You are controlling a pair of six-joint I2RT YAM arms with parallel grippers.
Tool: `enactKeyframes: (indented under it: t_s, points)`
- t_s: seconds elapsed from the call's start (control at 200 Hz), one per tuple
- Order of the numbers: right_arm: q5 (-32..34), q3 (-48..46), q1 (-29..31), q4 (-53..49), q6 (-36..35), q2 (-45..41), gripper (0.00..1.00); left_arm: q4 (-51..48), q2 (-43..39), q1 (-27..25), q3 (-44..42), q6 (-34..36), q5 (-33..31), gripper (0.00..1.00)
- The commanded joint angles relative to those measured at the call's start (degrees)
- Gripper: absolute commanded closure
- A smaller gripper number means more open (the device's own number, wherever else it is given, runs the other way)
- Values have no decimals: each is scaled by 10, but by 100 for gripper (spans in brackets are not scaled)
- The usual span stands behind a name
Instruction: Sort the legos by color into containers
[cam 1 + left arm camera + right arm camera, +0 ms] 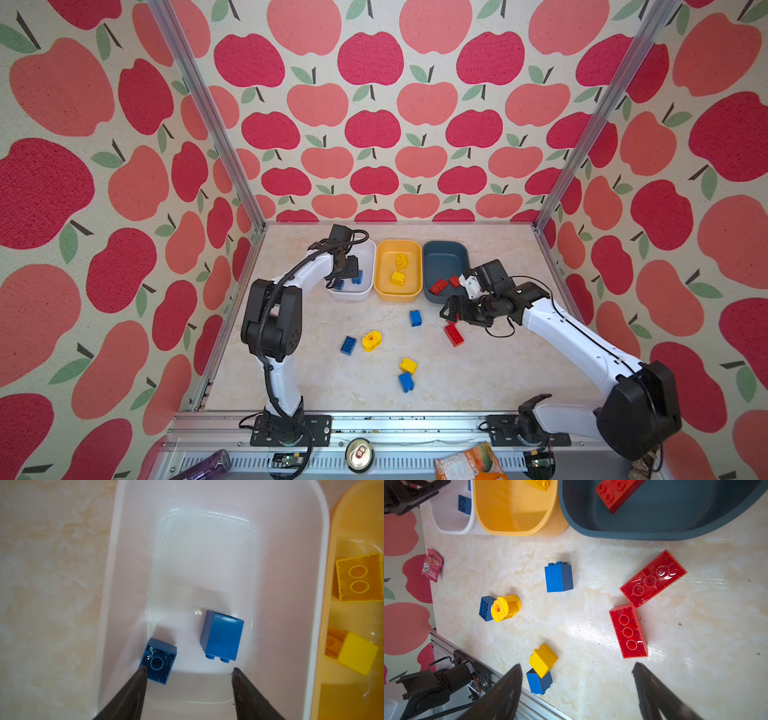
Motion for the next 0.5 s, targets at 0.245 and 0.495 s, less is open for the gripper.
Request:
enactKeyframes:
  t_s: [0.245,0.495]
  points:
    - [59,-10,9,-30,-93,38,15,24,-119,-5,-63,-33,26,24]
    - [116,-5,57,-35,-114,101,18,75,-220,-4,-164,-73,75,20]
